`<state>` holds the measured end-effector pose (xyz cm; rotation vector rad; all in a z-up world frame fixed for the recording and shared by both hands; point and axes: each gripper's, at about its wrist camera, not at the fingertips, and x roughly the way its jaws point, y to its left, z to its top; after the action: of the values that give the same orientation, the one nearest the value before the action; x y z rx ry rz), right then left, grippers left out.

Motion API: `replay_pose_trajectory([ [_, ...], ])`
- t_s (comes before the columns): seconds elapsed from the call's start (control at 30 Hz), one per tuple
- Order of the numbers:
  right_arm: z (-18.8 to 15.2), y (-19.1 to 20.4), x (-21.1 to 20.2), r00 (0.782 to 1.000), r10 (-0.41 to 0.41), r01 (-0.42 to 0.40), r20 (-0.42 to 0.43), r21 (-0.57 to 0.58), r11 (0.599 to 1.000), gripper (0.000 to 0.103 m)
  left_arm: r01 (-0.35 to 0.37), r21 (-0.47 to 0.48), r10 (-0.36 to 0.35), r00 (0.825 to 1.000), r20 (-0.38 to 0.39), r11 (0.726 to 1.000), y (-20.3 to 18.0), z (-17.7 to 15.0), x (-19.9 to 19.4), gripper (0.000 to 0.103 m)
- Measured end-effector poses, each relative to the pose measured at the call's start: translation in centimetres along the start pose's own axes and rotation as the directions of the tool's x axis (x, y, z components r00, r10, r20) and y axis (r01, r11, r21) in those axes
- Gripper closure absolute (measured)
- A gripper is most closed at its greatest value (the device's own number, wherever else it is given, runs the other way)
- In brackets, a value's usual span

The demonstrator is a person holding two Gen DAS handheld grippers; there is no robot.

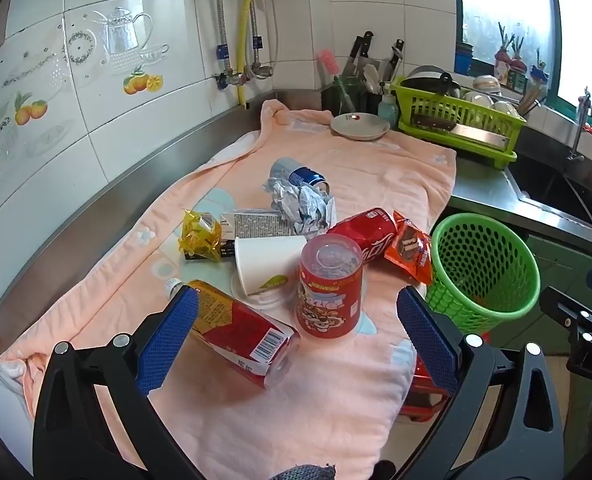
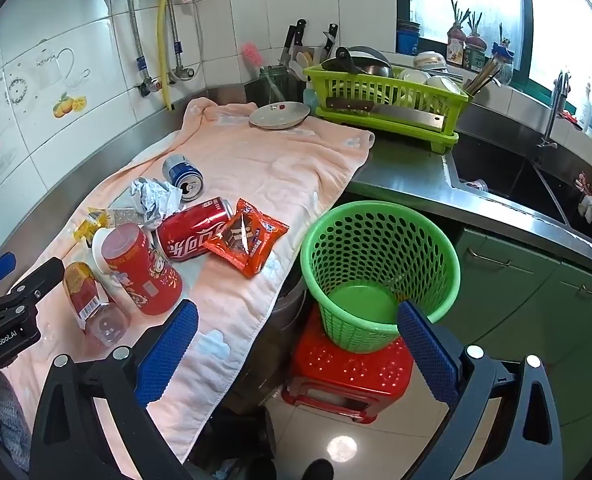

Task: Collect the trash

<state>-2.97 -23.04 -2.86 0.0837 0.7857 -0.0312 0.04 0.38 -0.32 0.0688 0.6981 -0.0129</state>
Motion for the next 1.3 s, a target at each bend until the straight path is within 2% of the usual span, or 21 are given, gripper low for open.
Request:
replay_pose_trajectory([
  [1.3,0.34,-0.01,0.27,1.000,-0.001,0.001,0.001,0.009,1.000,0.007,-0.001,0.001,0.001,1.000,0.010,1.000,0.22,0.82,0.50,0.005],
])
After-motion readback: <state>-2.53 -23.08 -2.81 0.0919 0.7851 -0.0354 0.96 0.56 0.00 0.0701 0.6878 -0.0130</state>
